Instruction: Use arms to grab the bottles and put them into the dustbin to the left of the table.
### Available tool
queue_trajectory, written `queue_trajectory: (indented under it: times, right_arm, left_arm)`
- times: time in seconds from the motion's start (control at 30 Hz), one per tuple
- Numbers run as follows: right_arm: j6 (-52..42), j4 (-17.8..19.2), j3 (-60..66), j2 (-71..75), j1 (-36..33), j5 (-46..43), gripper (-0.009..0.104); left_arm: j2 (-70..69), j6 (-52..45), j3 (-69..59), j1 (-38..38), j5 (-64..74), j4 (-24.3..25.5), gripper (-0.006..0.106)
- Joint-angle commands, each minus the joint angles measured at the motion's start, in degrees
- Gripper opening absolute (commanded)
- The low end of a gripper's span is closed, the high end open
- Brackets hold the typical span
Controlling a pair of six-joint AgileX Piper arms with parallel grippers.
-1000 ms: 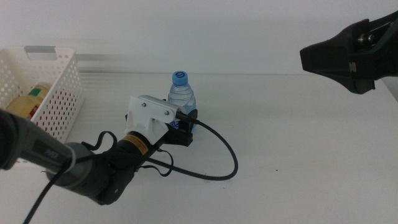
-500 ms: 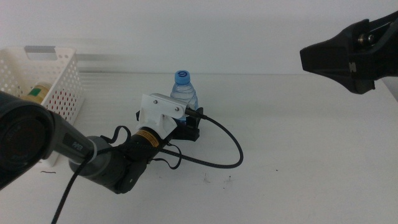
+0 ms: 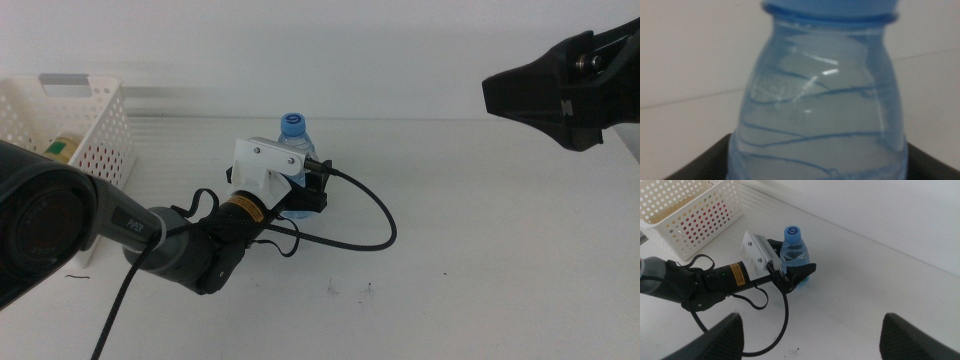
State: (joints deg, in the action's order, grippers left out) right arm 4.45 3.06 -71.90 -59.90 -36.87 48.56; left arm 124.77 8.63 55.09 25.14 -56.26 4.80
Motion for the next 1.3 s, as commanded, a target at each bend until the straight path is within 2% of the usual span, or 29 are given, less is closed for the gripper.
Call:
queue_trajectory:
  times: [0.0, 0.07, 0.17, 0.23, 0.3, 0.37, 0.6, 0.77, 0.93, 1.1, 1.2, 1.27]
  right_arm:
    - [-0.4, 0.2, -0.4, 0.2, 0.4, -0.6, 0.088]
    - [-0.4, 0.2, -0.4, 0.2, 0.4, -0.6, 0.088]
    - [-0.4, 0.2, -0.4, 0.2, 0.4, -0.6, 0.088]
    - [-0.4, 0.2, -0.4, 0.2, 0.4, -0.6, 0.088]
    - [-0.4, 0.2, -0.4, 0.2, 0.4, -0.6, 0.088]
    - [-0.4, 0.2, -0.4, 0.2, 0.4, -0.6, 0.088]
    - [-0.4, 0.2, -0.4, 0.2, 0.4, -0.6, 0.088]
    - [-0.4, 0.2, -0.4, 0.2, 0.4, -0.6, 0.088]
    - [-0.4, 0.2, -0.4, 0.2, 0.4, -0.6, 0.088]
    - [-0.4, 0.2, -0.4, 0.2, 0.4, -0.6, 0.088]
    - [-0.4, 0.2, -0.4, 0.2, 0.4, -0.6, 0.088]
    - [-0.4, 0.2, -0.4, 0.2, 0.4, -0.6, 0.088]
  left_arm:
    - [0.1, 1.1, 0.5, -0.1, 0.0, -1.0, 0.087]
    - [0.1, 2.1, 0.5, -0.1, 0.6, -0.8, 0.079]
    - [0.1, 3.5, 0.5, -0.1, 1.6, -0.8, 0.060]
    - [0.1, 3.4, 0.5, -0.1, 1.6, -0.8, 0.043]
    - [-0.3, 2.2, 0.5, -0.1, 1.5, -0.3, 0.014]
    - [-2.3, 2.5, -1.0, 0.0, 1.3, 0.1, 0.001]
    - [-10.8, 0.6, -8.1, 0.0, 1.7, -2.7, -0.001]
    - [-17.8, 0.6, -12.9, 0.0, 5.0, -2.7, -0.001]
    - [-27.5, 4.4, -13.1, 0.0, 22.6, 0.3, -0.001]
    - [-36.8, 9.4, -12.7, 0.0, 33.0, 3.3, -0.001]
    - [-41.1, 11.0, -10.2, 0.0, 42.8, 3.5, -0.001]
    - [-42.9, 11.0, -7.7, 0.0, 48.5, 5.4, -0.001]
